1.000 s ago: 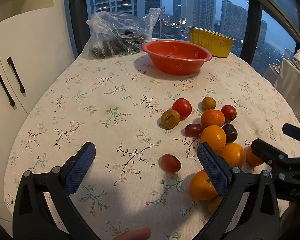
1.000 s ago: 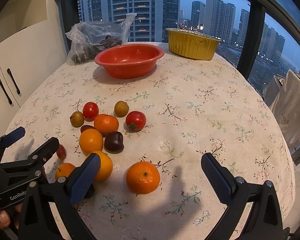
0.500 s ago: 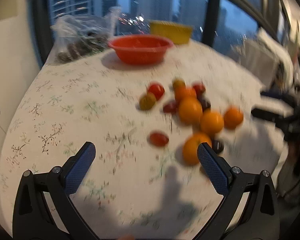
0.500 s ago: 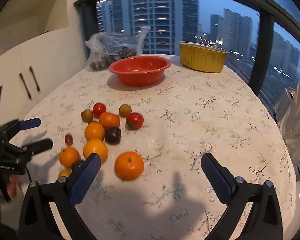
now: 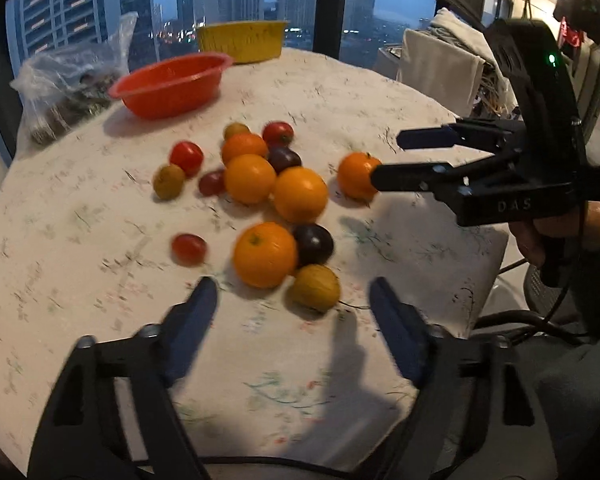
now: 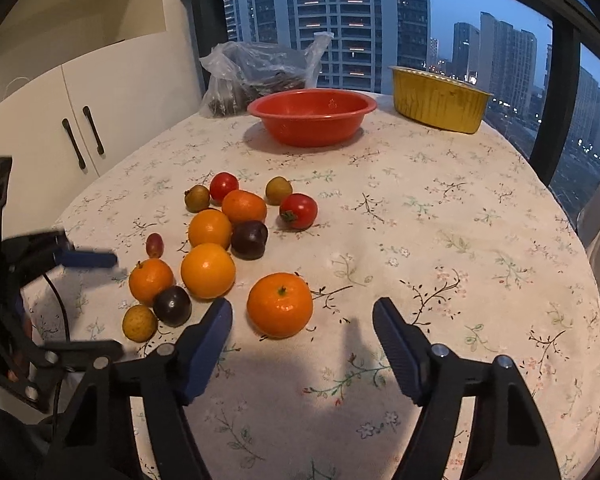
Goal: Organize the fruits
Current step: 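Grasp the small yellow-brown round fruit with the left tool while the right tool grasps a mandarin orange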
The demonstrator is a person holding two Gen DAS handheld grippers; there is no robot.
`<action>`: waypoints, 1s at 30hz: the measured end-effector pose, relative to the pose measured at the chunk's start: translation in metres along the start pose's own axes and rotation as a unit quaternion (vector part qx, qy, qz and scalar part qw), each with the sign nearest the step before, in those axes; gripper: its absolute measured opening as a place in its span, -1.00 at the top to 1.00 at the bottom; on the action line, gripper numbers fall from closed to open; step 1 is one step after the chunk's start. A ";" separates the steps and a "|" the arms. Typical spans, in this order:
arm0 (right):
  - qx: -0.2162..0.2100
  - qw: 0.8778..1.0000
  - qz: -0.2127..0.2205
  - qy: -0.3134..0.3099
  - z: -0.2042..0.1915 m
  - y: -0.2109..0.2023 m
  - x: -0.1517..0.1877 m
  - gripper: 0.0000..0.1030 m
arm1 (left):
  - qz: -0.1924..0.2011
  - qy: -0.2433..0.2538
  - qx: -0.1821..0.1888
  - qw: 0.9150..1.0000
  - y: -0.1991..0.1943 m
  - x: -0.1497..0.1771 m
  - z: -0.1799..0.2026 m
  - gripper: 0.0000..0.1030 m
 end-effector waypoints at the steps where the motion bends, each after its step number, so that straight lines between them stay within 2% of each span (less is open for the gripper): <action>1: -0.001 1.000 -0.001 0.002 0.000 0.001 0.000 -0.47 | -0.004 -0.005 0.000 1.000 0.003 0.002 0.002 -0.16; 3: -0.002 1.000 0.000 0.005 0.001 0.001 0.000 -0.47 | -0.011 -0.018 -0.001 1.000 0.009 0.004 0.005 0.06; 10: -0.006 1.000 -0.001 0.013 0.001 0.002 0.000 -0.46 | -0.017 -0.036 -0.009 0.999 0.018 0.001 0.002 0.36; 17: -0.015 1.000 -0.005 0.014 -0.002 0.006 0.002 -0.46 | -0.022 -0.024 -0.021 0.999 0.022 -0.004 0.009 0.38; 19: -0.018 1.000 -0.007 0.016 -0.001 0.007 0.003 -0.46 | -0.021 -0.025 -0.014 0.999 0.024 -0.005 0.010 0.52; 20: -0.019 1.000 -0.008 0.018 0.000 0.009 0.004 -0.46 | -0.020 -0.025 -0.014 0.999 0.025 -0.006 0.010 0.52; 24: -0.024 0.999 -0.018 0.020 0.000 0.014 0.004 -0.31 | -0.016 -0.026 -0.008 1.000 0.024 -0.004 0.008 0.52; 30: -0.030 0.999 -0.026 0.009 -0.009 0.021 0.002 -0.24 | -0.009 -0.026 0.009 1.000 0.019 0.000 0.011 0.52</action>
Point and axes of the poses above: each gripper's, at about its wrist camera, not at the fingertips, and y roughly the way its jaws point, z to its right, x to its underside, the point moved 9 cm from there along y, roughly the way its jaws point, and after that the axes turned 4 degrees about x, right-handed, at the moved point
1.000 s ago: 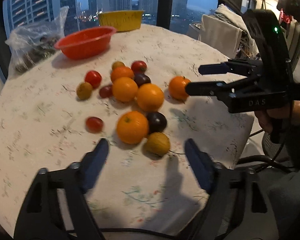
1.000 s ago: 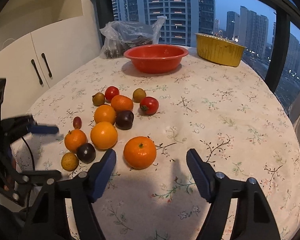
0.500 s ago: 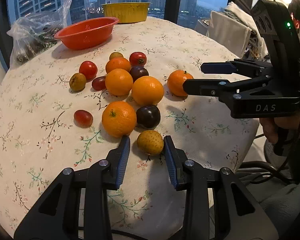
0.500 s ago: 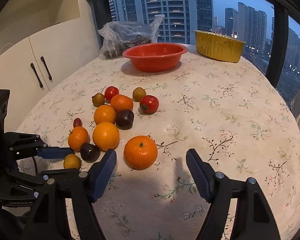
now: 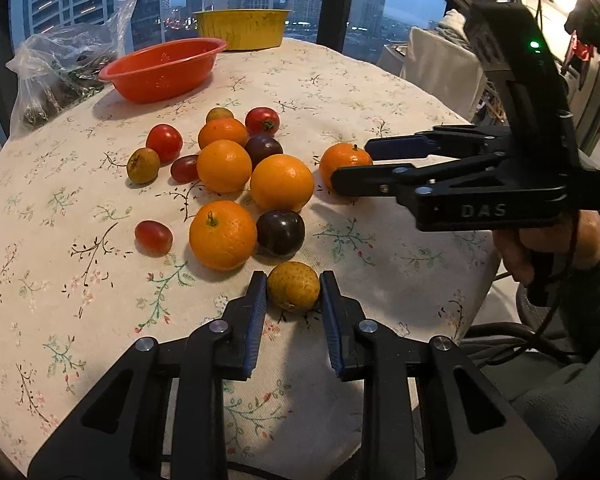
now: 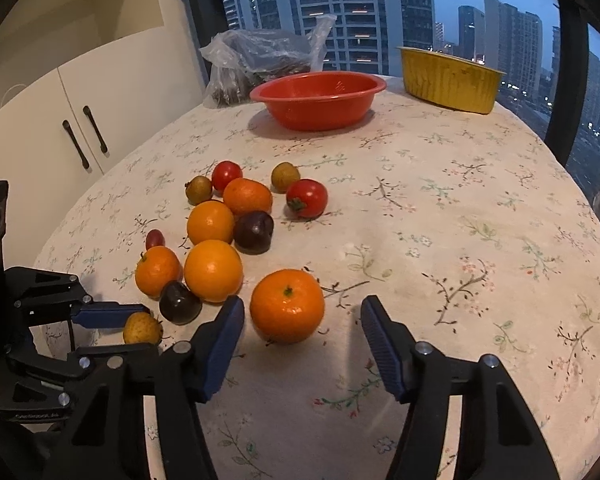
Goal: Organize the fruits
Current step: 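Grasp the small yellow-brown round fruit with the left tool while the right tool grasps a mandarin orange, then carry both fruits over the red bowl and open both tools to drop them in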
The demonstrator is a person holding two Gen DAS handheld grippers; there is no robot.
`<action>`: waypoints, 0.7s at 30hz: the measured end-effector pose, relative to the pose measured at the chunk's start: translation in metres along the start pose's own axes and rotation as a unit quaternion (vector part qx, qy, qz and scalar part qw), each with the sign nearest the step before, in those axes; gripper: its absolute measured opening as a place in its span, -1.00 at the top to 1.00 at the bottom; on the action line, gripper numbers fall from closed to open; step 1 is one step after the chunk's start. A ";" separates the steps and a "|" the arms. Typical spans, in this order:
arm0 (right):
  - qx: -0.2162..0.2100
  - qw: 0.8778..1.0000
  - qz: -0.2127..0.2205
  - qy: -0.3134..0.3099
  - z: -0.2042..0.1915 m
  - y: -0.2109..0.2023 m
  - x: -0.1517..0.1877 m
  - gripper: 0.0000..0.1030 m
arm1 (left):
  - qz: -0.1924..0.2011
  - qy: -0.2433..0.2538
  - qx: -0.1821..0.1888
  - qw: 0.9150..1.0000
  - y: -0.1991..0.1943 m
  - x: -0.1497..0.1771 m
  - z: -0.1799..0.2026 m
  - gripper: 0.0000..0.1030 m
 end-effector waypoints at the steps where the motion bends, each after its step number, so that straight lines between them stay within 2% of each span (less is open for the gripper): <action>1: 0.000 1.000 -0.002 -0.002 -0.001 0.002 0.000 -0.24 | 0.002 -0.001 0.002 1.000 -0.001 0.001 -0.001 0.52; 8: 0.003 1.000 -0.014 -0.011 -0.004 0.010 0.001 -0.09 | 0.017 -0.001 0.019 1.000 -0.011 0.003 0.000 0.52; 13: -0.002 1.000 -0.016 -0.017 -0.007 0.010 0.000 0.18 | 0.022 -0.004 0.034 0.999 -0.020 0.005 -0.003 0.52; 21: -0.008 1.000 -0.013 -0.006 0.001 0.002 -0.001 0.18 | 0.040 -0.021 0.054 0.997 -0.051 -0.004 -0.021 0.52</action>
Point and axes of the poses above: each gripper's, at about its wrist camera, not at the fingertips, and y roughly the way its jaws point, z to its right, x to its underside, the point moved 9 cm from there along y, roughly the way its jaws point, and after that the axes turned 4 degrees about x, right-handed, at the moved point
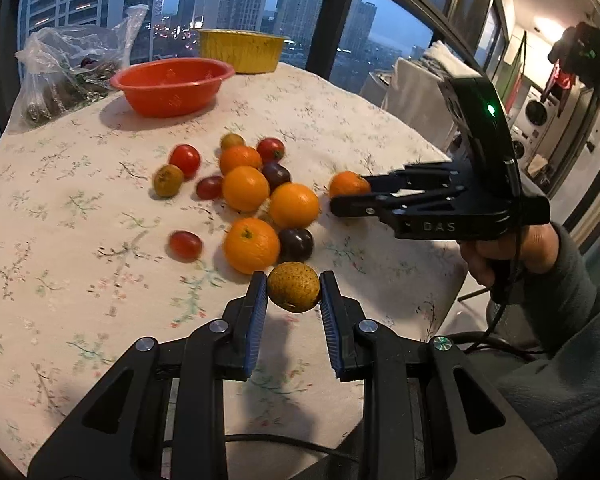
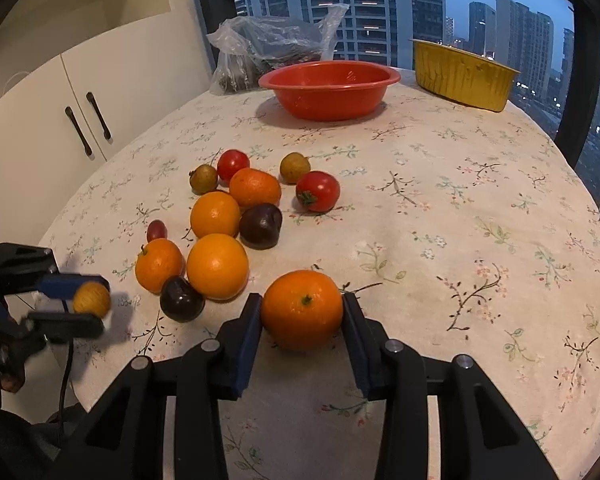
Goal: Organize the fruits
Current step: 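Carry both fruits over the red bowl and open both tools to drop them in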
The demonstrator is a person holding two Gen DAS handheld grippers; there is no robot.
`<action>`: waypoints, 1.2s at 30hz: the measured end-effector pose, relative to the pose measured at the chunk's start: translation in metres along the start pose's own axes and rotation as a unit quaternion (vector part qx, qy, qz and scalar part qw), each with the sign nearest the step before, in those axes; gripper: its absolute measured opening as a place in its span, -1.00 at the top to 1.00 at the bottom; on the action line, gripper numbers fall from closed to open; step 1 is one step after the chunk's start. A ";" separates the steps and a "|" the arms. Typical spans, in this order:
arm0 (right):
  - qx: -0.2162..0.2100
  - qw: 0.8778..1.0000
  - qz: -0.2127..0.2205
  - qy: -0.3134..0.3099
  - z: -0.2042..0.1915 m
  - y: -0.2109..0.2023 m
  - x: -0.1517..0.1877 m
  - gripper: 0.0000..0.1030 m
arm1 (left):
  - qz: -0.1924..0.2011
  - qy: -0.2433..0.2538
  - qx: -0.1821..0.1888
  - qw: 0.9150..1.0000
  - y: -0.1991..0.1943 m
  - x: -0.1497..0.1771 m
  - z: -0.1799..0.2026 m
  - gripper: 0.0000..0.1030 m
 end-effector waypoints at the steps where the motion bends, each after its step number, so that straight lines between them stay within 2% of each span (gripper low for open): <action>1: -0.002 1.000 0.001 0.005 0.003 -0.001 -0.001 0.18 | 0.005 -0.003 -0.001 1.000 -0.005 -0.004 -0.005 0.52; 8: 0.017 0.999 0.016 0.039 0.042 -0.006 -0.029 0.18 | 0.027 0.009 -0.033 0.999 -0.029 -0.048 -0.047 0.52; 13: 0.032 0.997 0.047 0.053 0.066 -0.010 -0.076 0.18 | 0.035 0.025 -0.072 0.996 -0.033 -0.102 -0.092 0.52; 16: 0.028 0.997 0.062 0.046 0.071 -0.006 -0.109 0.18 | 0.035 0.037 -0.076 0.996 -0.026 -0.135 -0.111 0.52; 20: 0.023 0.997 0.068 0.022 0.067 0.011 -0.155 0.18 | 0.031 0.045 -0.093 0.994 -0.001 -0.188 -0.143 0.52; 23: 0.008 0.998 0.056 0.014 0.060 0.036 -0.187 0.18 | 0.023 0.051 -0.109 0.992 0.025 -0.221 -0.164 0.52; 26: 0.009 0.999 0.042 -0.007 0.051 0.062 -0.212 0.18 | 0.008 0.051 -0.109 0.993 0.053 -0.247 -0.182 0.52; 30: 0.011 0.999 0.020 -0.027 0.044 0.097 -0.229 0.18 | -0.021 0.045 -0.097 0.994 0.097 -0.266 -0.199 0.52; 36: 0.026 0.999 -0.013 -0.043 0.046 0.134 -0.230 0.18 | -0.052 0.044 -0.093 0.993 0.141 -0.268 -0.214 0.52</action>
Point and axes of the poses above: each gripper's, at about its wrist camera, not at the fingertips, and y roughly the way its jaws point, z to its right, x to its underside, the point moved 9 cm from there along y, roughly the way its jaws point, and after that the axes turned 4 degrees about x, right-handed, at the moved point
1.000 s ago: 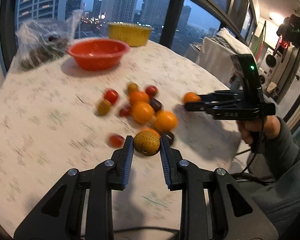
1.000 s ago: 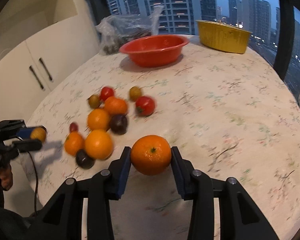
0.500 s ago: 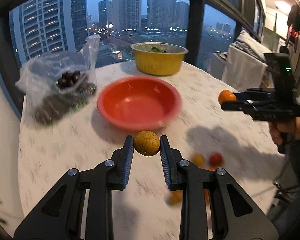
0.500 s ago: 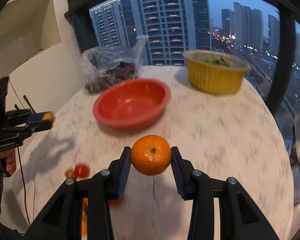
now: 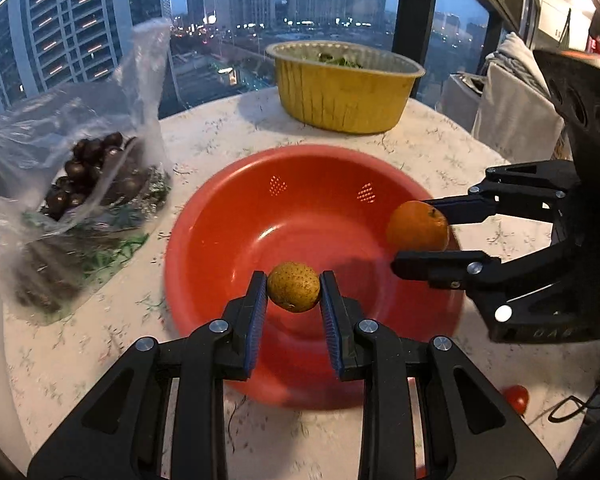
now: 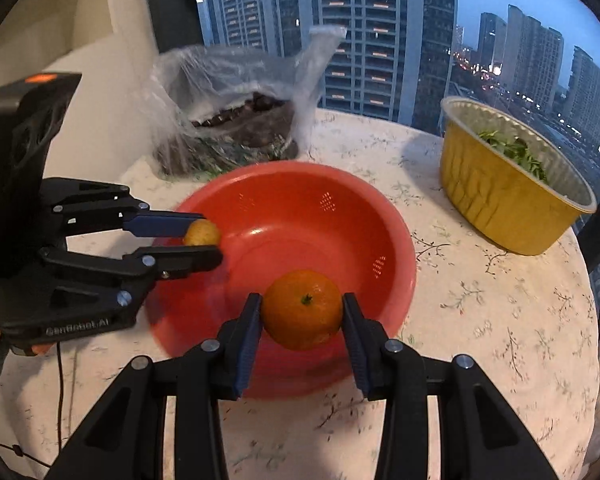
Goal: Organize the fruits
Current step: 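Carry both fruits over the red bowl and open both tools to drop them in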
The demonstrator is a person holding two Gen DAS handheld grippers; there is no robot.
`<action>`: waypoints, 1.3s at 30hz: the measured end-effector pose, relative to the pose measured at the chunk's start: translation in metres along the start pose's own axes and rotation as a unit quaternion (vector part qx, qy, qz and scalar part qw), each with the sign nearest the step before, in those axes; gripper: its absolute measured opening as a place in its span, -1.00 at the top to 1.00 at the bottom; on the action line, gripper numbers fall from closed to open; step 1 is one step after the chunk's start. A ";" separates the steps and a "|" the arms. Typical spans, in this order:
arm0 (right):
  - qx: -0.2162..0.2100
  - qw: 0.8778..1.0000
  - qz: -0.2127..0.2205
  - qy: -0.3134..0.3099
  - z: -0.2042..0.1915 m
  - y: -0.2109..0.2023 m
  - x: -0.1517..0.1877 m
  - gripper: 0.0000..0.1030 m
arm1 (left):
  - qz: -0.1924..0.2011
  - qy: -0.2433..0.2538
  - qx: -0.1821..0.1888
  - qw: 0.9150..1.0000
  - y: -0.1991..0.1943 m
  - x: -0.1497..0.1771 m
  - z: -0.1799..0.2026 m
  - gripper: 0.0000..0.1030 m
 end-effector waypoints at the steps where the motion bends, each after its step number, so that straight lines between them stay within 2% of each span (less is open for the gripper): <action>1: 0.002 1.000 -0.002 -0.002 0.001 0.004 -0.001 0.18 | -0.005 0.001 0.000 1.000 0.007 -0.001 -0.001 0.52; 10: 0.027 0.999 -0.017 -0.031 0.001 0.028 -0.007 0.18 | -0.023 0.009 -0.013 1.000 0.036 0.005 -0.004 0.52; 18: 0.044 0.997 -0.024 -0.050 0.000 0.038 -0.009 0.17 | -0.030 0.029 -0.044 0.998 0.045 0.007 -0.005 0.51; 23: 0.045 0.997 -0.026 -0.053 -0.002 0.038 -0.009 0.12 | -0.033 0.036 -0.057 0.997 0.045 0.009 -0.004 0.51; 27: 0.048 0.997 -0.023 -0.049 0.000 0.035 -0.010 0.01 | -0.034 0.034 -0.055 0.997 0.043 0.011 -0.002 0.47; 29: 0.047 0.998 -0.020 -0.044 0.001 0.031 -0.009 -0.01 | -0.032 0.030 -0.051 0.998 0.041 0.011 0.000 0.39; 31: 0.050 0.998 -0.012 -0.040 0.003 0.024 -0.008 -0.01 | -0.028 0.029 -0.055 0.998 0.037 0.011 0.000 0.07; 33: 0.046 0.998 -0.001 -0.032 0.006 0.013 -0.007 -0.01 | -0.018 0.022 -0.052 0.998 0.030 0.010 0.001 -0.17; 36: 0.040 0.999 0.014 -0.020 0.008 -0.007 -0.003 -0.05 | -0.004 0.011 -0.048 0.999 0.013 0.012 0.004 -0.25; 39: 0.029 0.999 0.032 -0.010 0.006 -0.032 0.007 -0.13 | 0.015 0.006 -0.048 0.999 -0.010 0.019 0.008 -0.48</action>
Point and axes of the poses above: each gripper's, at about its wrist camera, not at the fingertips, and y roughly the way its jaws point, z to its right, x to its underside, the point moved 9 cm from there along y, roughly the way its jaws point, and after that the axes turned 4 degrees about x, right-handed, at the moved point
